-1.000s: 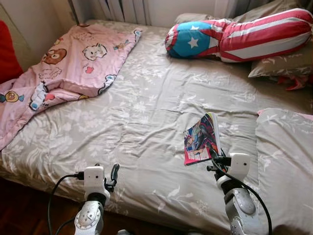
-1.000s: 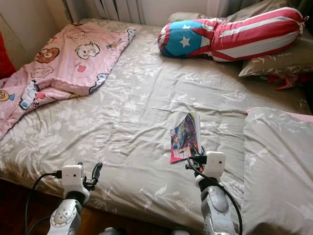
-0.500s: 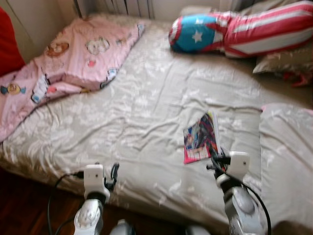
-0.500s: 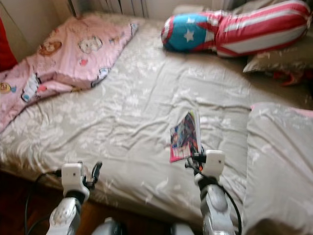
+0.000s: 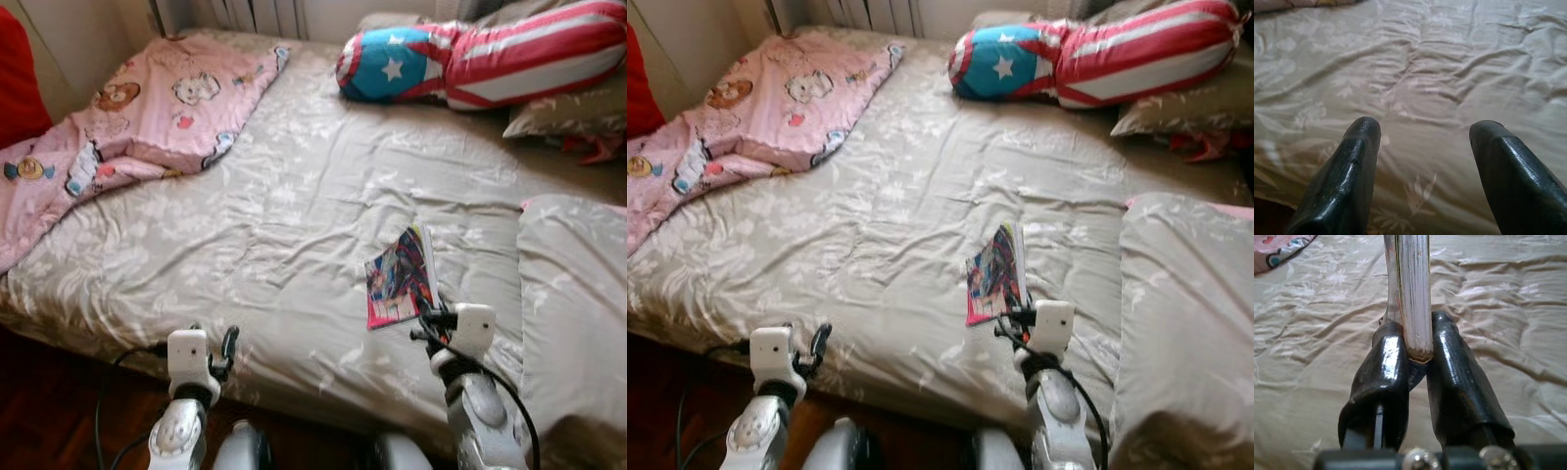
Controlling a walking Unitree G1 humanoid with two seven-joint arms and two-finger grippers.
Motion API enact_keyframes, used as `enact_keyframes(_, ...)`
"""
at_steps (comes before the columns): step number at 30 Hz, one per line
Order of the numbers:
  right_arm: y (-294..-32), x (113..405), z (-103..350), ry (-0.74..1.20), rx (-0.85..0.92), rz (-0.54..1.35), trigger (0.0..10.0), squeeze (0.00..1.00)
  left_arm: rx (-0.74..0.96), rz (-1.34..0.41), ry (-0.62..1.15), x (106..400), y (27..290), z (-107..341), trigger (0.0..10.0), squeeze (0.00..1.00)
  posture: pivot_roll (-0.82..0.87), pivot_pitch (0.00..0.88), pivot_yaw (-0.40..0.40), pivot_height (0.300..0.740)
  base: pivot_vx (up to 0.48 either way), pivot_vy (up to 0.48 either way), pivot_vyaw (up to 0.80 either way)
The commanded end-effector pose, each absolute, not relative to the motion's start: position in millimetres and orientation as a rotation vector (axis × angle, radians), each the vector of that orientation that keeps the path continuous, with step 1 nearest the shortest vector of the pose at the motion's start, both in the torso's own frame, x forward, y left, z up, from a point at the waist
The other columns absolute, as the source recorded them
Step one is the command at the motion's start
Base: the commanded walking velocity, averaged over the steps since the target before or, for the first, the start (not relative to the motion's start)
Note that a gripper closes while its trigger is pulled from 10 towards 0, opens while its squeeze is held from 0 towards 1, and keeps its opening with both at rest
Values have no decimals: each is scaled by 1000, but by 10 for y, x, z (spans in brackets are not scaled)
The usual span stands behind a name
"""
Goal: Clean up the room
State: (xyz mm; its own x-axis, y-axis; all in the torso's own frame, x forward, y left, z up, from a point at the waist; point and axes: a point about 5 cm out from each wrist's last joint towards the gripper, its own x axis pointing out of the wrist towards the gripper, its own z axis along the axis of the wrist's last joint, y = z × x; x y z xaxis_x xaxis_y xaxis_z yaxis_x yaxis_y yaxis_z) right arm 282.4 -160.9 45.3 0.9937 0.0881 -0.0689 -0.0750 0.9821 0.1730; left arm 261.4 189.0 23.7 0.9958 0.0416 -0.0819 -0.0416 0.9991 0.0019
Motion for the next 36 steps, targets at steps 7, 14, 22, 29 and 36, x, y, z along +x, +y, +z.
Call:
enact_keyframes(7, -1600, 2833, 499, 42, 179, 85, 10000, 0, -18, 47, 99, 2576, 1896, 209, 10000, 0, -39, 193, 9, 637, 0, 0, 0)
enact_keyframes(14, -1596, 2836, 498, 40, 185, 84, 10000, 0, -16, 43, 103, 2577, 1895, 209, 10000, 0, -37, 193, 9, 637, 0, 0, 0)
enact_keyframes(22, -1586, 2842, 501, 39, 191, 83, 10000, 0, -11, 28, 106, 2571, 1884, 207, 10000, 0, -33, 193, 12, 637, 0, 0, 0)
enact_keyframes(29, -1618, 2857, 509, 31, 207, 60, 10000, 0, -10, 20, 106, 2563, 1878, 212, 10000, 0, -31, 194, 16, 637, 0, 0, 0)
enact_keyframes(36, -1645, 2904, 557, 13, 245, 34, 10000, 0, -8, 13, 108, 2554, 1879, 207, 10000, 0, -30, 193, 18, 637, 0, 0, 0)
